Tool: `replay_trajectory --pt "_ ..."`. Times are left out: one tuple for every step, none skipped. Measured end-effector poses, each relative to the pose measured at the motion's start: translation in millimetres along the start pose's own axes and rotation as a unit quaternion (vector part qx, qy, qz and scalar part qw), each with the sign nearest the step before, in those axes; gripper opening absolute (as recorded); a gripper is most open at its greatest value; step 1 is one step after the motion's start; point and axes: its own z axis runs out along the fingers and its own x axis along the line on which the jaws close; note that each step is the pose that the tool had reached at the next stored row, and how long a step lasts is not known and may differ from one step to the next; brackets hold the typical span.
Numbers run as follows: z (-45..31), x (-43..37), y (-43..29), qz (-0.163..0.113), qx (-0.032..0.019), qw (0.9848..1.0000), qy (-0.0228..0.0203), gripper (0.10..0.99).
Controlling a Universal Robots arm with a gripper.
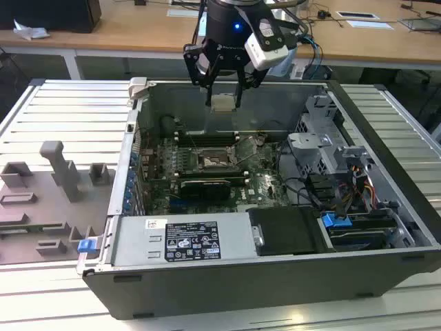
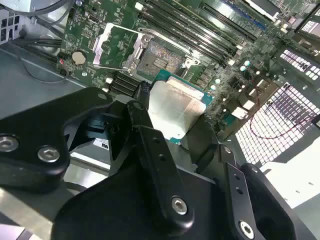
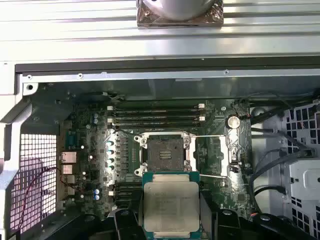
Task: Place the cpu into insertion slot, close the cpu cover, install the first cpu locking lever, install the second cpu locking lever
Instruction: 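Place the cpu into insertion slot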
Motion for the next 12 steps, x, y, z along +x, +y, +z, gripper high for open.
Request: replay_trajectory --pt "0.0 0.1 0.0 0.003 0.0 1.0 -0.0002 0.541" --pt "0.1 0.3 0.0 0.01 -0.0001 0.9999 -0.0009 0.541" --pt "0.3 0.3 0.0 0.015 -0.0002 0.9999 -0.0013 0.541" --pt "0.5 0.4 -0.1 0.021 -0.0003 0.9998 -0.0019 0.541" --pt "0.6 0.5 -0.1 0.03 -0.0005 0.9995 -0.0027 0.541" --pt "1.8 0.5 -0.2 0.041 -0.0009 0.9991 -0.0037 0.541" --pt "2.4 0.6 -0.2 0.042 -0.0008 0.9991 -0.0037 0.541" --pt "3.1 0.6 -0.3 0.042 -0.0008 0.9991 -0.0038 0.541" --pt "3.8 0.6 -0.3 0.042 -0.0008 0.9991 -0.0038 0.541" --pt "4.3 0.5 -0.4 0.042 -0.0007 0.9991 -0.0038 0.541" --pt "4.5 0.5 -0.4 0.042 -0.0007 0.9991 -0.0038 0.541" --pt "4.6 0.5 -0.4 0.043 -0.0006 0.9991 -0.0039 0.541"
